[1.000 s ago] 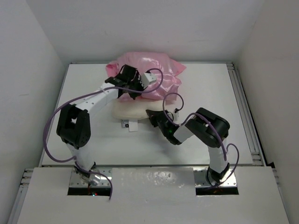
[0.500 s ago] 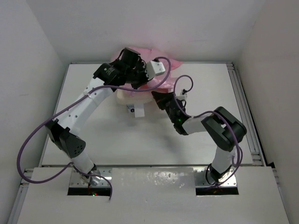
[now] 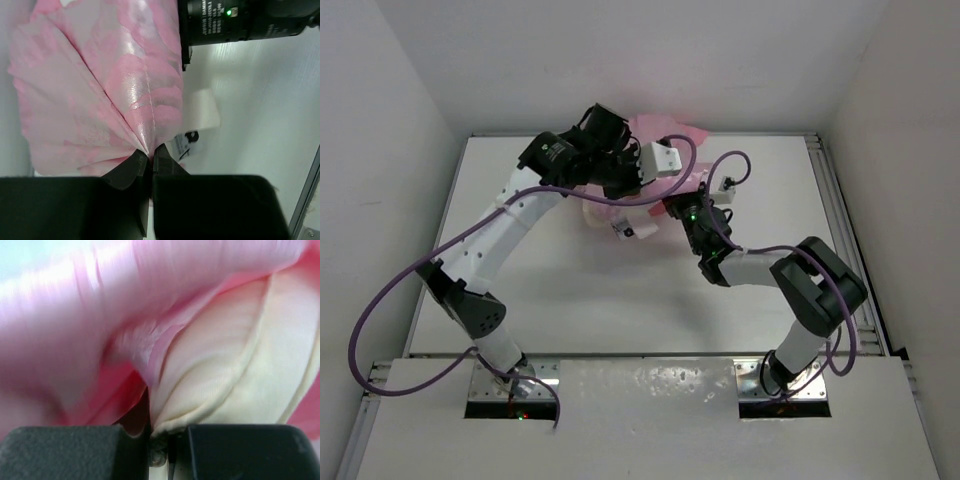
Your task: Put the pillow into the pillowcase
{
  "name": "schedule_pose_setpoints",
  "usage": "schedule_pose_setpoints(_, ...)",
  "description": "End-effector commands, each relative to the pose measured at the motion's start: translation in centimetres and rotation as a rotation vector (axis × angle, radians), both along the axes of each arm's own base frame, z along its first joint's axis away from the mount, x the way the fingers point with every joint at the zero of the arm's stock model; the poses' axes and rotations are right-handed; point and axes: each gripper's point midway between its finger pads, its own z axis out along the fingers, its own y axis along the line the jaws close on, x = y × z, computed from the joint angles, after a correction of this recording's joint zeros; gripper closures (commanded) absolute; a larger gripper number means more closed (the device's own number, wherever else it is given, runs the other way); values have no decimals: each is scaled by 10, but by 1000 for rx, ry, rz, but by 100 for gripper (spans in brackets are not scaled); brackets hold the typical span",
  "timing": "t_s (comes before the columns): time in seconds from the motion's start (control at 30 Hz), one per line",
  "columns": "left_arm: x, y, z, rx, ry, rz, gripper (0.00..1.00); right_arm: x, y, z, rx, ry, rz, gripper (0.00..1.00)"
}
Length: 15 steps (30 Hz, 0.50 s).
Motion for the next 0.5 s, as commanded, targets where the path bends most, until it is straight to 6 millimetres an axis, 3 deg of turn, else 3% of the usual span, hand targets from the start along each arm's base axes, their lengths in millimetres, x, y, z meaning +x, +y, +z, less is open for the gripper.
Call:
schedule_pose_setpoints(0.0, -65, -15, 53, -125, 2, -200, 100, 25, -38, 56, 58, -171, -191, 100)
schedule_pose_setpoints(0.07, -76, -16, 59, -141, 14, -216, 100, 37, -37, 72, 10, -201, -222, 100)
schedule_pose_setpoints(0.17, -96, -22, 63, -171, 50, -284, 100, 58, -34, 66, -42, -144, -278, 100)
schedule_pose_setpoints(0.27, -94, -22, 62, -169, 44, -282, 100, 70, -30, 64, -47, -141, -299, 100)
schedule_pose_setpoints(0.33, -86, -21, 64, -185, 37, -263, 100, 72, -21, 64, -54, -144, -286, 100)
schedule_pose_setpoints(0.4, -65, -16, 56, -193, 22, -193, 100, 71, -4, 50, -115, -124, -222, 100)
schedule_pose_setpoints(0.43, -55, -12, 51, -194, 16, -144, 100, 67, 2, 39, -169, -115, -196, 97)
schedule_pose_setpoints(0.47, -44, -6, 45, -185, 3, -99, 100, 63, 7, 28, -208, -95, -167, 87)
